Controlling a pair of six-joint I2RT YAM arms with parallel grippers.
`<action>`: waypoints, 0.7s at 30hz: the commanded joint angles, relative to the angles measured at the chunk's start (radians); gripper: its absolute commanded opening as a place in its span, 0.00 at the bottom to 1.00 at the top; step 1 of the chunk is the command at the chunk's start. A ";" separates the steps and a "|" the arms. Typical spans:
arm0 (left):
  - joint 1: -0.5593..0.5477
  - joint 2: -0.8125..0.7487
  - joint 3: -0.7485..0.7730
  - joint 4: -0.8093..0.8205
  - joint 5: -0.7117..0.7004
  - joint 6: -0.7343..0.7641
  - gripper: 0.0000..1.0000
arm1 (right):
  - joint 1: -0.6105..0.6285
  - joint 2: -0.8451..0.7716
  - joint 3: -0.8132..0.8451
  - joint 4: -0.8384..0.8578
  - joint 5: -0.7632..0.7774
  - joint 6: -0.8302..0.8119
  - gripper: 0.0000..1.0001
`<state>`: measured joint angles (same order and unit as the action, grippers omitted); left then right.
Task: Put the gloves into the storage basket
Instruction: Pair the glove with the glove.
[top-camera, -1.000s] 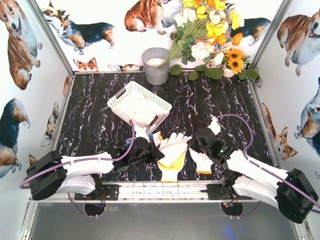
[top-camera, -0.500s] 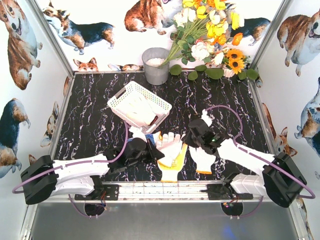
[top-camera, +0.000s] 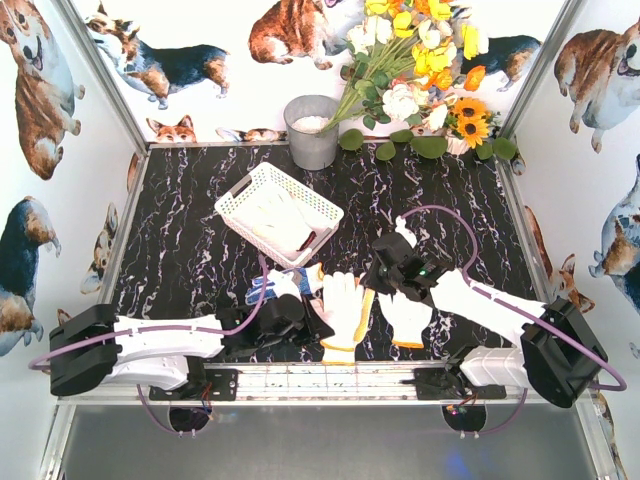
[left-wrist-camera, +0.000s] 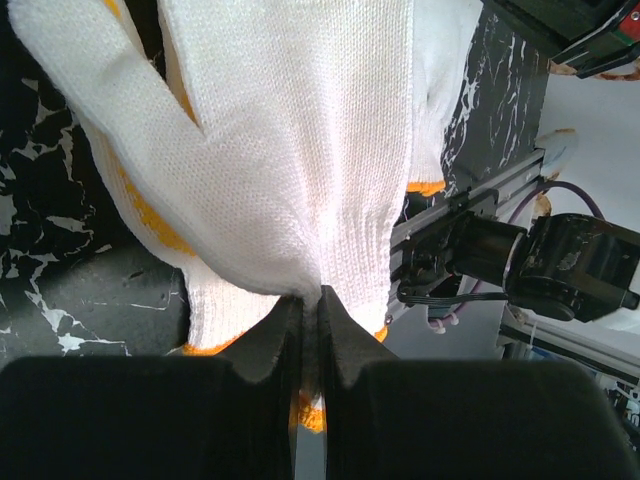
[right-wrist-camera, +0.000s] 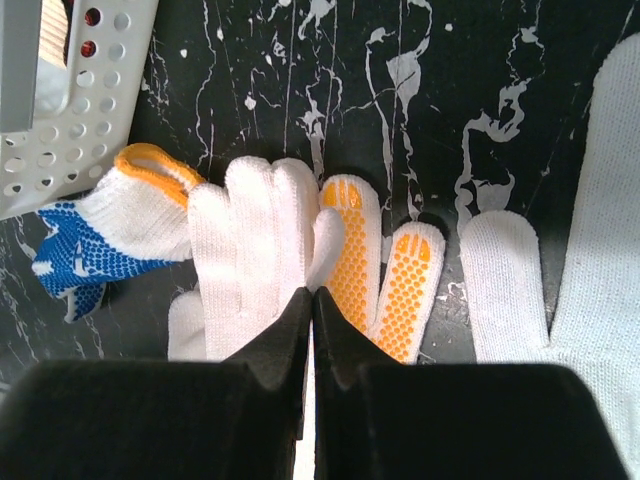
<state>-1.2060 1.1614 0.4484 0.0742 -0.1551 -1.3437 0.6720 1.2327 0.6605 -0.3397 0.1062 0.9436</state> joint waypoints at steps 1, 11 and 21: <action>-0.020 0.010 -0.018 -0.001 -0.026 -0.033 0.00 | -0.005 -0.012 0.035 0.000 -0.008 -0.009 0.00; -0.046 0.081 -0.048 0.047 -0.019 -0.037 0.00 | -0.005 -0.069 -0.064 0.028 -0.044 0.036 0.00; -0.052 0.138 -0.051 0.111 0.000 -0.040 0.00 | -0.005 -0.073 -0.077 0.035 -0.045 0.037 0.00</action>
<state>-1.2510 1.2877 0.4057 0.1364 -0.1638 -1.3773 0.6720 1.1835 0.5705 -0.3557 0.0532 0.9760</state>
